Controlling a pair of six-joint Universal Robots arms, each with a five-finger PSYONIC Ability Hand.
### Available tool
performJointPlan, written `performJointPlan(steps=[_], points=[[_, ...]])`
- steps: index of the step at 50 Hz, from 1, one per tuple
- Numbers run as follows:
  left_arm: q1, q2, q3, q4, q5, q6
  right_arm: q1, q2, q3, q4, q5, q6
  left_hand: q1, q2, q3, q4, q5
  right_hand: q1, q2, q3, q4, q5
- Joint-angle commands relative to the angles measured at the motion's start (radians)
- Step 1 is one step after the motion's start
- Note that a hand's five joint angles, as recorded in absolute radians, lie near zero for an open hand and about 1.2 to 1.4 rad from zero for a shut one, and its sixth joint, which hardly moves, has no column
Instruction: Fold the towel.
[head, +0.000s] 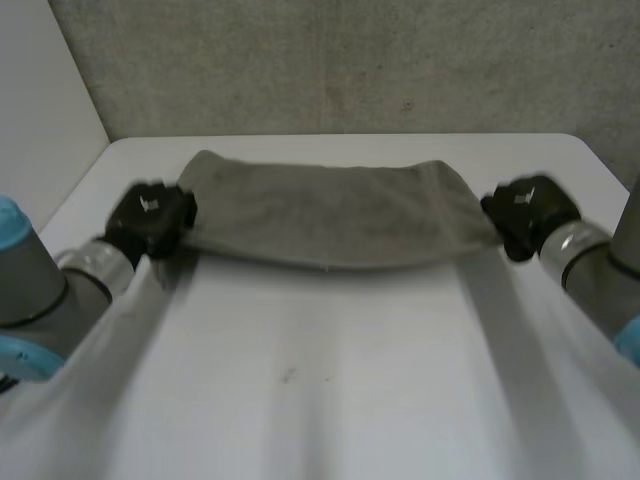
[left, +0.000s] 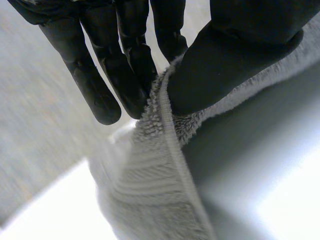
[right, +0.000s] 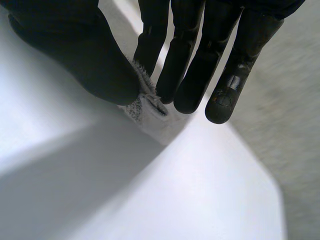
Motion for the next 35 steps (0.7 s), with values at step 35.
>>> performJointPlan(steps=[35], points=[[0.067, -0.048, -0.054, -0.133, -0.086, 0.235, -0.129, -0.011, 0.128, -0.022, -0.049, 0.009, 0.026, 0.0, 0.001, 0.0, 0.004, 0.426, 0.216, 0.205, 0.202, 0.234]])
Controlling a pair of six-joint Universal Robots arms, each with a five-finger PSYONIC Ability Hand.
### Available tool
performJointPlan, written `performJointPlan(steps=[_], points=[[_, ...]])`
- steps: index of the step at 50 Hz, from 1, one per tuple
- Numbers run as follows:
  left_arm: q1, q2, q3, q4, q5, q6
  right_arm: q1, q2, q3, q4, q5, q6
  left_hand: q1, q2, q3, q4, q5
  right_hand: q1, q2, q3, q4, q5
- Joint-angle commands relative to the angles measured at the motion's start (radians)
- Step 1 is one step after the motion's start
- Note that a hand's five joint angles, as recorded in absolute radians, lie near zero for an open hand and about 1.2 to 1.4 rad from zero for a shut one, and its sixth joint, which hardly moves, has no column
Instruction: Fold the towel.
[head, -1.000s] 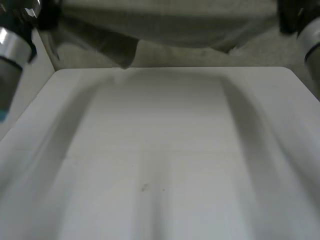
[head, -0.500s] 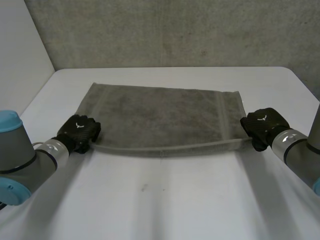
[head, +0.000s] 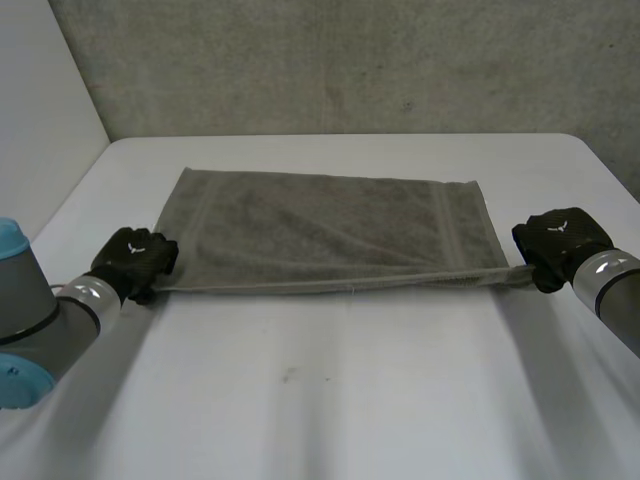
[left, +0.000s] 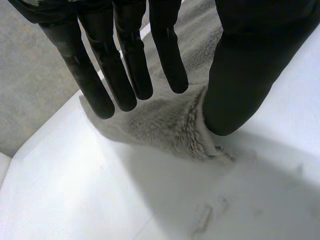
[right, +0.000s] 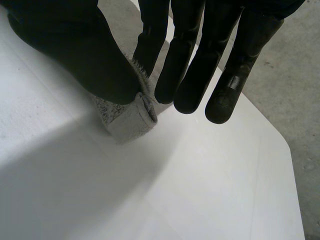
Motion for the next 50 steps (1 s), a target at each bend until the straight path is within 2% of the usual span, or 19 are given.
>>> performJointPlan(steps=[1, 9, 11, 12, 13, 15, 16, 18, 19, 21, 24, 26, 30, 35, 37, 39, 43, 47, 50], points=[[0.005, 0.014, -0.014, -0.006, -0.005, 0.002, 0.003, 0.001, 0.004, 0.004, 0.0, 0.0, 0.638, 0.639, 0.639, 0.64, 0.64, 0.426, 0.216, 0.205, 0.201, 0.234], [0.041, 0.195, -0.087, -0.071, -0.002, 0.022, -0.003, -0.025, 0.028, 0.073, -0.012, -0.045, 0.639, 0.641, 0.641, 0.641, 0.642, 0.426, 0.216, 0.205, 0.201, 0.234], [0.051, 0.252, -0.106, -0.121, 0.001, 0.045, -0.038, -0.083, 0.054, 0.169, -0.014, -0.133, 0.639, 0.641, 0.641, 0.641, 0.642, 0.426, 0.216, 0.205, 0.201, 0.234], [0.065, 0.303, -0.122, -0.191, 0.003, 0.079, -0.038, -0.083, 0.054, 0.17, -0.014, -0.134, 0.639, 0.641, 0.641, 0.641, 0.642, 0.426, 0.216, 0.205, 0.201, 0.234], [0.065, 0.304, -0.123, -0.192, 0.003, 0.079, -0.07, -0.112, 0.073, 0.232, -0.015, -0.199, 0.639, 0.641, 0.641, 0.641, 0.642, 0.426, 0.216, 0.205, 0.201, 0.234], [0.093, 0.38, -0.146, -0.363, 0.007, 0.157, -0.095, -0.134, 0.096, 0.296, -0.015, -0.275, 0.639, 0.641, 0.641, 0.641, 0.642, 0.426, 0.216, 0.205, 0.201, 0.234], [0.093, 0.38, -0.146, -0.364, 0.007, 0.157, -0.125, -0.161, 0.118, 0.373, -0.018, -0.364, 0.639, 0.641, 0.641, 0.641, 0.642, 0.426, 0.216, 0.205, 0.201, 0.234], [0.117, 0.443, -0.159, -0.568, 0.015, 0.255, -0.15, -0.192, 0.142, 0.452, -0.026, -0.442, 0.639, 0.641, 0.641, 0.641, 0.642, 0.426, 0.216, 0.205, 0.201, 0.234], [0.117, 0.443, -0.159, -0.569, 0.015, 0.255, -0.171, -0.227, 0.172, 0.528, -0.038, -0.516, 0.639, 0.641, 0.641, 0.641, 0.642, 0.426, 0.216, 0.205, 0.201, 0.234], [0.137, 0.5, -0.173, -0.756, 0.052, 0.339, -0.199, -0.258, 0.204, 0.599, -0.058, -0.593, 0.639, 0.641, 0.641, 0.641, 0.642, 0.426, 0.216, 0.205, 0.201, 0.234], [0.148, 0.518, -0.176, -0.826, 0.09, 0.361, -0.266, -0.296, 0.229, 0.702, -0.113, -0.693, 0.639, 0.641, 0.641, 0.641, 0.642, 0.426, 0.216, 0.205, 0.201, 0.234], [0.168, 0.534, -0.176, -0.879, 0.176, 0.378, -0.296, -0.304, 0.215, 0.733, -0.156, -0.7, 0.639, 0.641, 0.641, 0.641, 0.642, 0.426, 0.216, 0.205, 0.201, 0.234], [0.183, 0.532, -0.156, -0.852, 0.239, 0.38, -0.342, -0.315, 0.165, 0.733, -0.257, -0.707, 0.639, 0.641, 0.641, 0.641, 0.642, 0.426, 0.216, 0.205, 0.201, 0.234], [0.17, 0.482, -0.09, -0.73, 0.254, 0.355, -0.31, -0.248, 0.059, 0.643, -0.261, -0.62, 0.639, 0.641, 0.641, 0.641, 0.642, 0.426, 0.216, 0.205, 0.201, 0.234], [0.125, 0.382, -0.019, -0.636, 0.251, 0.297, -0.276, -0.187, 0.016, 0.601, -0.254, -0.555, 0.639, 0.641, 0.641, 0.641, 0.642, 0.426, 0.216, 0.205, 0.201, 0.234], [0.095, 0.332, 0.033, -0.591, 0.247, 0.256, -0.233, -0.134, -0.032, 0.561, -0.239, -0.502, 0.639, 0.641, 0.641, 0.641, 0.642, 0.426, 0.216, 0.205, 0.201, 0.234], [0.068, 0.235, 0.123, -0.523, 0.221, 0.166, -0.111, -0.013, -0.171, 0.465, -0.126, -0.402, 0.639, 0.641, 0.641, 0.641, 0.642, 0.426, 0.216, 0.205, 0.201, 0.234], [0.029, 0.08, 0.267, -0.454, 0.124, 0.108, -0.046, 0.102, -0.286, 0.348, -0.006, -0.373, 0.639, 0.641, 0.641, 0.641, 0.642, 0.426, 0.216, 0.205, 0.201, 0.234], [-0.004, -0.012, 0.354, -0.418, 0.077, 0.105, -0.037, 0.133, -0.314, 0.302, 0.008, -0.368, 0.639, 0.641, 0.641, 0.641, 0.642, 0.426, 0.216, 0.205, 0.201, 0.234]])
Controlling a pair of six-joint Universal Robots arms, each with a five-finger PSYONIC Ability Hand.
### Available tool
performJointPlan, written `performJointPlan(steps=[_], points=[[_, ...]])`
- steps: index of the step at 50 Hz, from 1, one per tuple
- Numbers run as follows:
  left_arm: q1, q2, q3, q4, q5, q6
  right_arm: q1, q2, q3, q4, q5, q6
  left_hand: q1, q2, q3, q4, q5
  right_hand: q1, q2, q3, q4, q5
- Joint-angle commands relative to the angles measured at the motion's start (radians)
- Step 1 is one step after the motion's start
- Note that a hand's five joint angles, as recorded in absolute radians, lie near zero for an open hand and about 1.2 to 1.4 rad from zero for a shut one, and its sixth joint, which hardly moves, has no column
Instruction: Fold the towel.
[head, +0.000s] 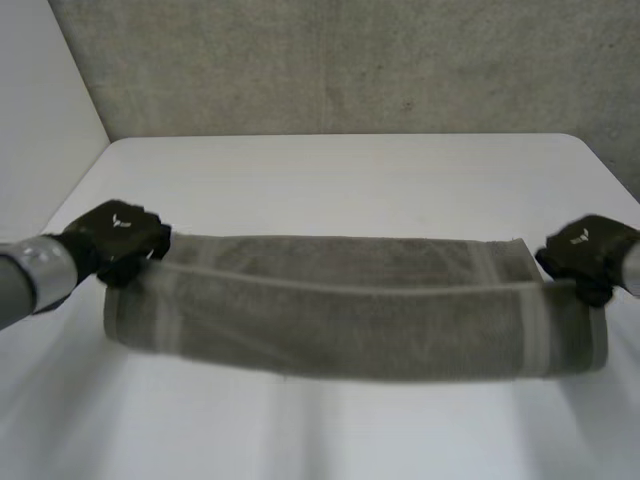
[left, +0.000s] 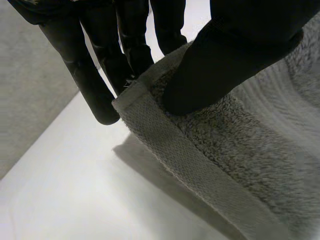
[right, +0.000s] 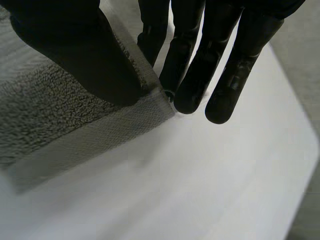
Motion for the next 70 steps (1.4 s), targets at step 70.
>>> performJointPlan(steps=[70], points=[[-0.19, -0.017, -0.106, 0.418, -0.267, -0.453, -0.074, 0.107, 0.277, -0.511, -0.05, 0.348, -1.019, -1.042, -1.041, -1.042, -1.038, 0.333, 0.123, 0.113, 0.109, 0.142]])
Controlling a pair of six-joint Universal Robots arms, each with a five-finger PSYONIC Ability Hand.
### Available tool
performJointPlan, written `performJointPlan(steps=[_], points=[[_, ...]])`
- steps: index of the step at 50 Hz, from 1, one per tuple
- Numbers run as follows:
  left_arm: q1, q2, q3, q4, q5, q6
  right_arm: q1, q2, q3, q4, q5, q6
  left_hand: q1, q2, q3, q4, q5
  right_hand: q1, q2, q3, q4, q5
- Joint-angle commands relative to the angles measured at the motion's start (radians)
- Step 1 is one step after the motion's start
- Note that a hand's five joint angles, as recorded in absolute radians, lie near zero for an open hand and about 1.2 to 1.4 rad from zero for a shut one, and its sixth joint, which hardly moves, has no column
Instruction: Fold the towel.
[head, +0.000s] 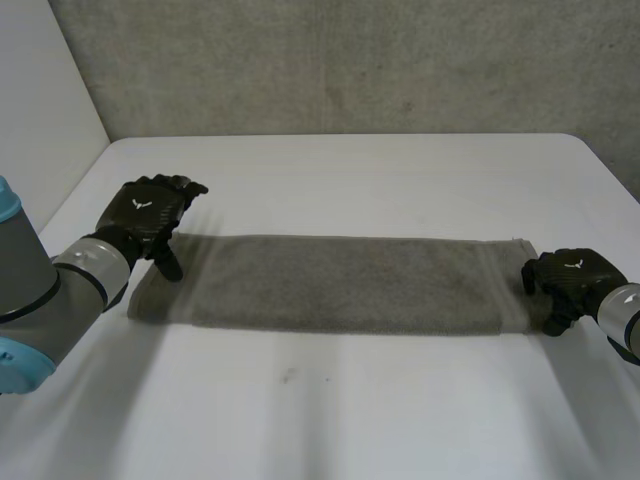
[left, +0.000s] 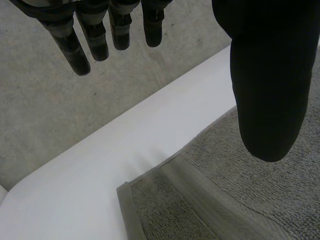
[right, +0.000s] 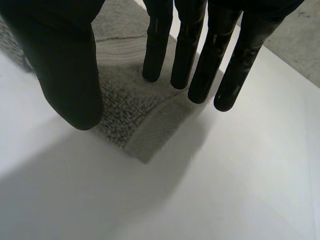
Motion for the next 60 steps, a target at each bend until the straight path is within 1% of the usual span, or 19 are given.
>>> performJointPlan(steps=[1, 2, 11, 16, 22, 33, 35, 36, 38, 41, 43, 52, 53, 54, 55, 56, 57, 58, 60], points=[[-0.002, -0.003, 0.0, 0.003, 0.0, 0.005, -0.017, 0.039, -0.007, -0.043, 0.014, -0.053, -0.004, 0.009, 0.008, 0.006, -0.027, 0.763, 0.674, 0.675, 0.676, 0.699], [-0.002, -0.004, 0.0, 0.003, 0.0, 0.005, -0.028, 0.04, -0.009, -0.044, 0.023, -0.067, -0.004, 0.009, 0.008, 0.006, -0.027, 0.852, 0.763, 0.764, 0.765, 0.788], [0.002, 0.0, 0.0, 0.003, -0.002, 0.005, -0.114, 0.026, -0.03, -0.055, 0.141, -0.172, -0.004, 0.009, 0.008, 0.006, -0.027, 0.853, 0.764, 0.765, 0.766, 0.789], [0.002, 0.019, -0.005, 0.003, -0.003, 0.002, -0.244, 0.013, -0.078, -0.049, 0.216, -0.325, -0.004, 0.009, 0.008, 0.006, -0.027, 0.853, 0.764, 0.765, 0.766, 0.789], [0.002, 0.034, -0.014, 0.003, -0.003, 0.003, -0.255, -0.013, -0.116, -0.052, 0.229, -0.36, -0.004, 0.009, 0.008, 0.006, -0.027, 0.853, 0.764, 0.765, 0.766, 0.789], [0.0, 0.083, -0.023, 0.003, -0.006, -0.002, 0.133, -0.121, -0.185, -0.084, 0.212, -0.055, -0.004, 0.009, 0.008, 0.006, -0.027, 0.853, 0.764, 0.765, 0.766, 0.789], [-0.002, 0.106, -0.028, 0.003, -0.006, -0.014, 0.312, -0.116, -0.184, -0.121, 0.204, -0.014, -0.004, 0.009, 0.008, 0.006, -0.027, 0.853, 0.764, 0.765, 0.766, 0.789], [-0.002, 0.106, -0.028, 0.003, -0.006, -0.014, 0.312, -0.116, -0.184, -0.121, 0.204, -0.014, -0.004, 0.009, 0.008, 0.006, -0.027, 0.853, 0.764, 0.765, 0.766, 0.789], [-0.003, 0.116, -0.032, 0.003, -0.005, -0.026, 0.503, -0.09, -0.184, -0.148, 0.202, -0.007, -0.004, 0.009, 0.008, 0.006, -0.027, 0.853, 0.764, 0.765, 0.766, 0.789], [-0.008, 0.131, -0.039, 0.003, -0.005, -0.049, 0.587, -0.059, -0.185, -0.158, 0.202, -0.009, -0.004, 0.009, 0.008, 0.006, -0.027, 0.853, 0.764, 0.765, 0.766, 0.789], [-0.009, 0.139, -0.046, 0.003, -0.005, -0.061, 0.712, 0.006, -0.193, -0.178, 0.202, -0.004, -0.004, 0.009, 0.008, 0.006, -0.027, 0.853, 0.764, 0.765, 0.766, 0.789], [-0.017, 0.132, -0.045, 0.006, -0.005, -0.061, 0.866, 0.168, -0.242, -0.204, 0.207, -0.011, -0.004, 0.009, 0.008, 0.006, -0.027, 0.853, 0.764, 0.765, 0.766, 0.789], [-0.023, 0.126, -0.042, 0.012, -0.005, -0.061, 0.868, 0.18, -0.249, -0.201, 0.207, -0.003, -0.004, 0.009, 0.008, 0.006, -0.027, 0.685, 0.597, 0.597, 0.598, 0.621], [-0.023, 0.126, -0.042, 0.012, -0.005, -0.061, 0.868, 0.186, -0.256, -0.201, 0.212, 0.005, -0.004, 0.009, 0.008, 0.006, -0.027, 0.268, 0.179, 0.18, 0.181, 0.204], [-0.031, 0.122, -0.04, 0.023, -0.005, -0.061, 0.868, 0.186, -0.256, -0.201, 0.212, 0.005, -0.004, 0.009, 0.008, 0.006, -0.027, 0.264, 0.175, 0.176, 0.177, 0.2], [-0.038, 0.117, -0.04, 0.037, -0.005, -0.061, 0.866, 0.181, -0.257, -0.196, 0.221, 0.006, -0.004, 0.009, 0.008, 0.006, -0.027, -0.123, -0.211, -0.211, -0.21, -0.187], [-0.038, 0.117, -0.04, 0.037, -0.005, -0.061, 0.866, 0.181, -0.257, -0.196, 0.221, 0.006, -0.004, 0.009, 0.008, 0.006, -0.027, -0.126, -0.215, -0.215, -0.214, -0.191], [-0.052, 0.103, -0.036, 0.051, -0.005, -0.061, 0.863, 0.169, -0.253, -0.19, 0.222, 0.009, -0.001, 0.011, 0.011, 0.009, -0.025, -0.327, -0.416, -0.415, -0.414, -0.391], [-0.069, 0.086, -0.028, 0.06, -0.006, -0.061, 0.856, 0.148, -0.243, -0.185, 0.222, 0.016, 0.002, 0.014, 0.014, 0.012, -0.022, -0.369, -0.458, -0.457, -0.456, -0.433]])
